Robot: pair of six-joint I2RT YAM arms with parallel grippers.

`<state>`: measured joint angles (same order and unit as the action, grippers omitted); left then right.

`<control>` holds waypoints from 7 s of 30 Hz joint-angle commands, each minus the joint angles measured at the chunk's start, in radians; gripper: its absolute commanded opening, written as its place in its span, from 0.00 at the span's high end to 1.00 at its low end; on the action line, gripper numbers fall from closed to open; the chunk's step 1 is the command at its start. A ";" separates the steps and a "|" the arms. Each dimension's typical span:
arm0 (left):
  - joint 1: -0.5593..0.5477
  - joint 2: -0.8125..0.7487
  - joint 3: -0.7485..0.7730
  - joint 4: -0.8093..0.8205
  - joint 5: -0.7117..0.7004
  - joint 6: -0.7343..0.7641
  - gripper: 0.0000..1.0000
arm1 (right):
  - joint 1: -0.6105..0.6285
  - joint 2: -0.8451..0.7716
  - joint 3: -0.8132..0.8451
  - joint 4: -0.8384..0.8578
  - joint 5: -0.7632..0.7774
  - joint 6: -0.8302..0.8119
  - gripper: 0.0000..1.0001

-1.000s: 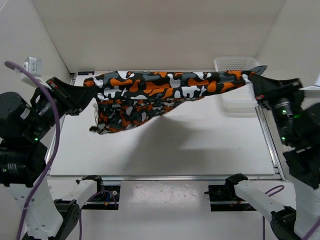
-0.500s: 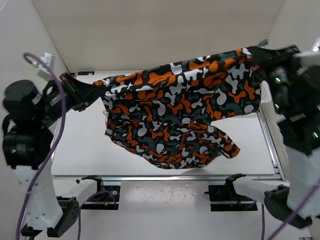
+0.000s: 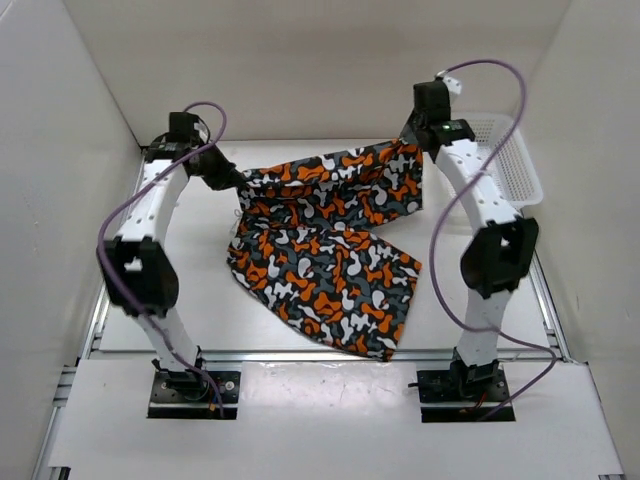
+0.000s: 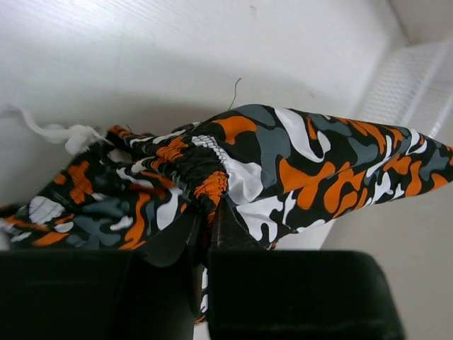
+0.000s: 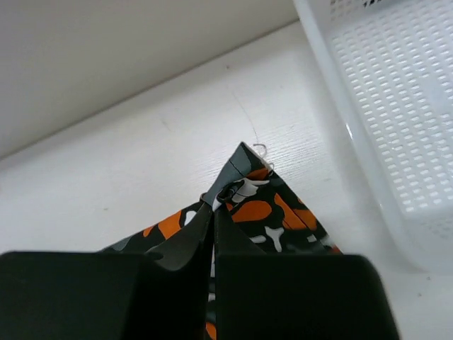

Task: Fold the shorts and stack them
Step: Fold the shorts

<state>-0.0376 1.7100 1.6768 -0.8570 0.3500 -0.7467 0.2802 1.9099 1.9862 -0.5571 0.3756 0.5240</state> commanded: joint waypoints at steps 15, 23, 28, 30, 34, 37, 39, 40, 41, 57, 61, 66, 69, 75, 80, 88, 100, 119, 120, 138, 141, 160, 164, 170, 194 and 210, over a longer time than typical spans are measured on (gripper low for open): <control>0.070 0.333 0.299 0.029 0.010 0.058 0.90 | -0.009 -0.052 -0.161 0.071 -0.090 -0.042 1.00; 0.079 0.163 0.057 0.019 -0.013 0.109 0.90 | 0.152 -0.479 -0.631 -0.009 -0.038 0.007 1.00; 0.070 0.048 -0.132 0.019 -0.046 0.130 0.90 | 0.332 -0.687 -0.950 -0.023 0.006 0.163 1.00; 0.080 0.022 -0.176 0.019 -0.057 0.142 0.90 | 0.439 -0.738 -1.035 -0.053 0.040 0.224 1.00; 0.091 -0.056 -0.290 0.010 -0.078 0.178 0.90 | 0.611 -0.756 -1.083 -0.182 0.160 0.359 1.00; 0.100 -0.082 -0.325 -0.014 -0.100 0.187 0.90 | 0.701 -0.746 -1.104 -0.219 0.201 0.430 1.00; 0.100 -0.092 -0.353 -0.034 -0.115 0.199 0.90 | 0.723 -0.733 -1.129 -0.228 0.201 0.461 1.00; 0.100 -0.105 -0.365 -0.034 -0.127 0.199 0.90 | 0.734 -0.721 -1.129 -0.228 0.201 0.461 1.00; 0.100 -0.115 -0.390 -0.034 -0.128 0.199 0.90 | 0.744 -0.721 -1.138 -0.237 0.201 0.473 1.00; 0.166 -0.153 -0.443 -0.043 -0.166 0.208 0.11 | 0.990 -0.534 -1.046 -0.348 0.215 0.459 0.12; 0.166 -0.162 -0.479 -0.043 -0.186 0.208 0.17 | 0.990 -0.577 -1.035 -0.386 0.249 0.473 0.10; 0.166 -0.141 -0.522 -0.020 -0.195 0.208 0.37 | 0.990 -0.609 -1.035 -0.379 0.223 0.458 0.49; 0.166 -0.115 -0.540 0.002 -0.204 0.199 0.41 | 1.001 -0.571 -1.046 -0.313 0.169 0.394 0.50; 0.166 -0.070 -0.569 0.024 -0.204 0.199 0.44 | 1.001 -0.462 -1.055 -0.231 0.074 0.300 0.48; 0.166 -0.032 -0.560 0.044 -0.204 0.199 0.83 | 1.001 -0.381 -1.055 -0.198 0.062 0.268 0.51; 0.166 -0.021 -0.560 0.044 -0.213 0.199 0.85 | 0.979 -0.308 -1.046 -0.164 0.072 0.249 0.61; 0.166 -0.039 -0.560 0.044 -0.204 0.199 0.85 | 1.051 -0.359 -0.991 -0.311 0.232 0.335 0.65; 0.166 -0.049 -0.551 0.044 -0.195 0.199 0.85 | 1.042 -0.282 -1.047 -0.185 0.149 0.300 0.58; 0.166 -0.049 -0.560 0.044 -0.195 0.199 0.85 | 1.033 -0.282 -1.056 -0.175 0.149 0.300 0.58; 0.166 -0.049 -0.560 0.044 -0.195 0.199 0.85 | 1.001 -0.322 -1.103 -0.161 0.151 0.291 0.99; 0.166 -0.049 -0.560 0.044 -0.195 0.199 0.85 | 1.001 -0.357 -1.103 -0.173 0.160 0.291 0.99; 0.166 -0.058 -0.560 0.044 -0.195 0.199 0.85 | 0.929 -0.405 -1.221 -0.033 0.017 0.241 0.71; 0.157 -0.058 -0.560 0.044 -0.195 0.199 0.85 | 0.919 -0.414 -1.230 -0.033 0.026 0.241 0.84; 0.157 -0.058 -0.560 0.044 -0.195 0.199 0.85 | 0.919 -0.425 -1.221 -0.064 0.069 0.266 1.00; 0.148 -0.058 -0.560 0.044 -0.195 0.190 0.85 | 0.697 -0.574 -1.264 -0.092 -0.152 0.272 0.52; 0.148 -0.058 -0.569 0.044 -0.204 0.190 0.85 | 0.697 -0.440 -1.274 -0.024 -0.196 0.248 0.73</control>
<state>0.1146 1.6970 1.1091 -0.8291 0.1524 -0.5507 0.9752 1.4220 0.7380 -0.6411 0.2054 0.7555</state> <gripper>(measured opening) 0.148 0.292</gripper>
